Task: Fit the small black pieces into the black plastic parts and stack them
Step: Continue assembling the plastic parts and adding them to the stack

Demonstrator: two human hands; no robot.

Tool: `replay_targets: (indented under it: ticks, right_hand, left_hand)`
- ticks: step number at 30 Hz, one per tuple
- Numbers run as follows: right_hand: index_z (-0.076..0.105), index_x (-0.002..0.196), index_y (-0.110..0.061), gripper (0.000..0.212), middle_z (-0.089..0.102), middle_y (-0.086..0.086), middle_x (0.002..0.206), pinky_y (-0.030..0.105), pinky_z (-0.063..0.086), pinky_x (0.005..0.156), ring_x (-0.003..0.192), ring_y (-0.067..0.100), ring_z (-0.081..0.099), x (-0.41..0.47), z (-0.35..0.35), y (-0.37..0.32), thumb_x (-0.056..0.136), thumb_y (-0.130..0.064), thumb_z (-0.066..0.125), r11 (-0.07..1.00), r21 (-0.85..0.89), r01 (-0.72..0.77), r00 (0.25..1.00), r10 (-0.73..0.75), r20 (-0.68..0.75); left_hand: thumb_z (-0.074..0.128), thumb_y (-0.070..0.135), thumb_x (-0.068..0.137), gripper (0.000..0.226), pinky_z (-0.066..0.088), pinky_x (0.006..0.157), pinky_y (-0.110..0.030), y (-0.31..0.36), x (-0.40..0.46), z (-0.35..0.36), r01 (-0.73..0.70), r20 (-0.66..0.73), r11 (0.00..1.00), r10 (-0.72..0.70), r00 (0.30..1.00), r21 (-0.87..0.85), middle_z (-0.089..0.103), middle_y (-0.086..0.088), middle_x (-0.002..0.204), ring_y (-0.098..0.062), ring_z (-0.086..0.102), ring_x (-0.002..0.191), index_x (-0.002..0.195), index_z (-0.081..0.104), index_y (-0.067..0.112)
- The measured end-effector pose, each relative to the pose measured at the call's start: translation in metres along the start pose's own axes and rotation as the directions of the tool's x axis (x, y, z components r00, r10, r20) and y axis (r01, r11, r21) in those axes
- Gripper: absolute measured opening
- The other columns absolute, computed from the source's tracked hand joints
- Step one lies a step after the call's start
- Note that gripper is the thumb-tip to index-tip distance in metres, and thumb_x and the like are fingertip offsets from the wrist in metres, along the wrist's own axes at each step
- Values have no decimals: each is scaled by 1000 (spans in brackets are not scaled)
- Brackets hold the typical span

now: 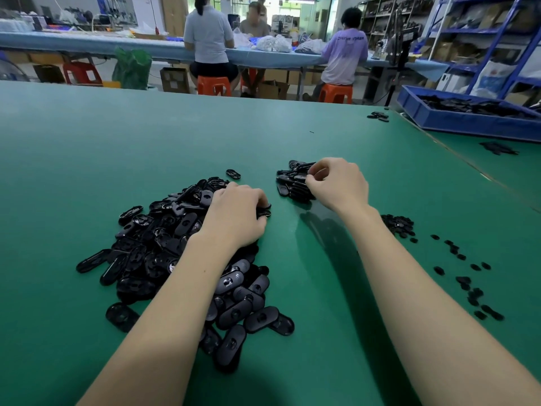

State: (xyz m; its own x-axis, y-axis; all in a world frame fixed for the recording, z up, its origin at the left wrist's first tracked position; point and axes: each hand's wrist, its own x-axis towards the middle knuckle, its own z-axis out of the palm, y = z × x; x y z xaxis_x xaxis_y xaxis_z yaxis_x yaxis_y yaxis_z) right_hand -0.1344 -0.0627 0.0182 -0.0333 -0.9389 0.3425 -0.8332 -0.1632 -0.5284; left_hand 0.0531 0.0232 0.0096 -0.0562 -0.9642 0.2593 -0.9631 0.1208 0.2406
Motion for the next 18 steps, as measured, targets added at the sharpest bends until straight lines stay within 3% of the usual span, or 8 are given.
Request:
replay_targets:
  ticks: [4, 9, 18]
  right_hand:
    - [74, 94, -33, 13, 72, -18, 86, 23, 38, 60, 85, 9, 63, -24, 0, 2, 86, -33, 63, 997, 68, 20, 999, -18, -42]
    - [72, 89, -35, 9, 71, -21, 86, 16, 35, 58, 79, 8, 60, -44, 5, 8, 87, -32, 63, 993, 115, 15, 1000, -18, 25]
    - [73, 84, -36, 11, 69, -23, 78, 26, 49, 64, 74, 0, 61, -51, 3, 6, 87, -31, 63, 979, 204, 21, 994, -43, 100]
  left_hand:
    - [59, 31, 93, 25, 35, 106, -36, 3, 0, 3, -4, 0, 999, 4, 1000, 46, 62, 3, 121, -23, 44, 124, 116, 69, 30]
    - [60, 30, 93, 16, 35, 101, -34, 5, 0, 7, 14, -44, 998, -11, 999, 60, 61, 5, 116, -21, 45, 120, 102, 73, 32]
    - [55, 30, 97, 16, 38, 98, -36, 6, 2, 11, -11, -43, 993, 16, 999, 121, 60, 4, 119, -22, 45, 119, 104, 70, 28]
